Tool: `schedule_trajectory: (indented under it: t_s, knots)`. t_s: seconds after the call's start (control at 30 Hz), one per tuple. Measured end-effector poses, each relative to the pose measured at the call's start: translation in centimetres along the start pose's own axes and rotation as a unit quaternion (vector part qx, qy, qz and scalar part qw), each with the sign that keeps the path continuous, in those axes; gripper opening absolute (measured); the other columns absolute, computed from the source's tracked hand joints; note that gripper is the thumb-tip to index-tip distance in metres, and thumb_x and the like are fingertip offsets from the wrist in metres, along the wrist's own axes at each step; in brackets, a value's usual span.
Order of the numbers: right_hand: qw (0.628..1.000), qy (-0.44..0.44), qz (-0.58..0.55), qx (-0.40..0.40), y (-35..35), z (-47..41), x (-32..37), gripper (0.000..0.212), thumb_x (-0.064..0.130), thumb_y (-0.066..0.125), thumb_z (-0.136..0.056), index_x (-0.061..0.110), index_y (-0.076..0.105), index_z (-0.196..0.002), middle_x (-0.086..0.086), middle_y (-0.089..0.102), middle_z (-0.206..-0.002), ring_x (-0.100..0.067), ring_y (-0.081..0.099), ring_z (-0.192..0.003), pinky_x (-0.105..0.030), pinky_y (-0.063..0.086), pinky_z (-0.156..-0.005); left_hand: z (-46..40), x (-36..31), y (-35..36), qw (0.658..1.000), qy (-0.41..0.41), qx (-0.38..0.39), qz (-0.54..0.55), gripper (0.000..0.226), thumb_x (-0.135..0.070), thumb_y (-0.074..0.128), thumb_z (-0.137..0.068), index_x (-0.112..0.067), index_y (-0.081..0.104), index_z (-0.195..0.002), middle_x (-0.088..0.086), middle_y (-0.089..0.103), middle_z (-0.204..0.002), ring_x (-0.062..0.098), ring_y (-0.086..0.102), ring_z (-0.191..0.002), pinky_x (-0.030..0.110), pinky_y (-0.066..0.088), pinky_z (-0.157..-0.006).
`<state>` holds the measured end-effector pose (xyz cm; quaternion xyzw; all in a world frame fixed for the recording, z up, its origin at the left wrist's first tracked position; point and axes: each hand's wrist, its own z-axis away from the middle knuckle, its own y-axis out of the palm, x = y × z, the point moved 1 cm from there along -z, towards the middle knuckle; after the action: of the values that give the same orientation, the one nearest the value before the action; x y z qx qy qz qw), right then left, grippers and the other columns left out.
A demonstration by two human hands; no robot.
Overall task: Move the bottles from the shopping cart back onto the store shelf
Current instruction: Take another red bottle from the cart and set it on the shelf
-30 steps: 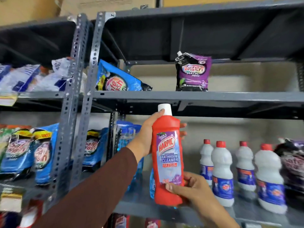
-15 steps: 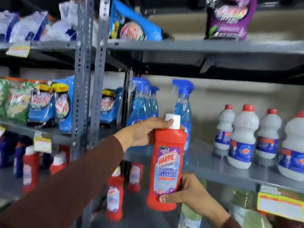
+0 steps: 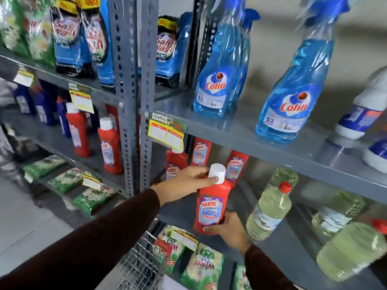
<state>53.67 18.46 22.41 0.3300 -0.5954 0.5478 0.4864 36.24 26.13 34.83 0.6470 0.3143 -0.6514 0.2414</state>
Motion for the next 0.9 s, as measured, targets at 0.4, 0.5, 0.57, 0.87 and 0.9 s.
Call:
schedule_trajectory:
  t_s: [0.4,0.5,0.57,0.87,0.9]
  knots:
    - [0.996,0.008,-0.025,-0.080,1.4,-6.5,-3.5,0.049,-0.010,0.083,-0.067,0.022,0.064,-0.100,0.017,0.076,-0.084,0.006,0.071,-0.078,-0.011,0.055,-0.067,-3.8,9.4,3.3,0.991,-0.018,-0.133,-0.019,0.023,-0.025,0.044,-0.099,-0.016,0.054,-0.118,0.000,0.067,-0.112,-0.013,0.066,-0.082,0.006,0.050,-0.069]
    - [0.995,0.011,-0.018,-0.102,1.8,-7.1,-4.6,0.048,-0.008,0.075,-0.077,0.022,0.056,-0.110,0.002,0.071,-0.104,-0.015,0.069,-0.101,-0.026,0.056,-0.087,-3.7,13.0,3.8,0.987,-0.041,-0.141,-0.061,0.020,-0.021,0.041,-0.100,-0.020,0.051,-0.117,-0.012,0.059,-0.112,-0.021,0.058,-0.085,-0.002,0.042,-0.071]
    - [0.991,-0.001,0.028,-0.129,2.3,-6.4,-5.5,0.043,0.001,0.070,-0.085,0.018,0.053,-0.121,0.000,0.067,-0.115,-0.018,0.063,-0.112,-0.030,0.049,-0.095,-3.2,15.4,3.9,0.983,-0.111,-0.146,-0.023,0.035,-0.027,0.040,-0.100,-0.020,0.045,-0.135,-0.013,0.051,-0.131,-0.008,0.049,-0.116,0.001,0.033,-0.090]
    - [0.984,-0.047,0.023,-0.171,2.4,-5.6,-7.0,0.047,0.004,0.053,-0.097,0.020,0.047,-0.141,0.024,0.056,-0.126,0.032,0.045,-0.107,0.007,0.033,-0.090,-4.1,17.8,3.7,0.975,-0.059,-0.118,-0.180,0.055,-0.050,0.042,-0.094,-0.022,0.043,-0.141,0.000,0.036,-0.153,0.015,0.023,-0.145,0.022,0.015,-0.113]
    - [0.984,-0.040,0.015,-0.173,2.4,-5.4,-7.2,0.045,0.004,0.052,-0.097,0.019,0.048,-0.140,0.019,0.058,-0.129,0.030,0.046,-0.108,0.007,0.033,-0.090,-4.2,18.3,3.8,0.975,-0.059,-0.113,-0.183,0.055,-0.050,0.042,-0.094,-0.023,0.042,-0.142,0.000,0.034,-0.154,0.015,0.020,-0.146,0.020,0.012,-0.110]
